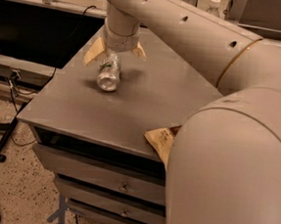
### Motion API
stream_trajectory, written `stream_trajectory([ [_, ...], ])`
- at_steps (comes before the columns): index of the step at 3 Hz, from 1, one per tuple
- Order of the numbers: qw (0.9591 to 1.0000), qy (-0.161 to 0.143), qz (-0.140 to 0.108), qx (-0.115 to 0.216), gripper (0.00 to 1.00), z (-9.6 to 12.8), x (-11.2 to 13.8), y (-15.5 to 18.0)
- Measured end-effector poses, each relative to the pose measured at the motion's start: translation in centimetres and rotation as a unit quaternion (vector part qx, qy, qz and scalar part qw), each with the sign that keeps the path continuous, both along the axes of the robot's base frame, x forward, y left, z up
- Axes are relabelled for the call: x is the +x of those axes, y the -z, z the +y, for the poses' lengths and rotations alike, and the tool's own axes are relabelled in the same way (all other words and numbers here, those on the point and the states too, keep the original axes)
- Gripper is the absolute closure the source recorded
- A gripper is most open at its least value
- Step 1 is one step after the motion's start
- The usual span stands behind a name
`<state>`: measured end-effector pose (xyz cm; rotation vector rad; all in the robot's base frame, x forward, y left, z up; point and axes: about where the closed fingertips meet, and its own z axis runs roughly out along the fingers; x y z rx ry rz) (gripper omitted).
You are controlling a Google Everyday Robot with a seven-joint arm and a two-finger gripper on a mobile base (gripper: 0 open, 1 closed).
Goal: Place 7up can upright
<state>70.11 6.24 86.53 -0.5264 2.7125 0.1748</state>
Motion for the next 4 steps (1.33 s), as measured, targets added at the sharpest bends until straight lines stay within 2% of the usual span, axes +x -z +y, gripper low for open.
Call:
stream_trajectory([
  [1, 0.9977, 0.062, 0.014, -0.022, 0.00, -0.2, 1.3, 1.2],
  [2, 0.9916, 0.117, 0.033, -0.046, 0.00, -0.3, 2.0, 2.2],
  [3, 0.9847, 0.153, 0.045, -0.069, 0.18, -0.2, 2.2, 2.7],
  [4, 0.9820, 0.166, 0.042, -0.080, 0.41, -0.1, 2.3, 2.3],
])
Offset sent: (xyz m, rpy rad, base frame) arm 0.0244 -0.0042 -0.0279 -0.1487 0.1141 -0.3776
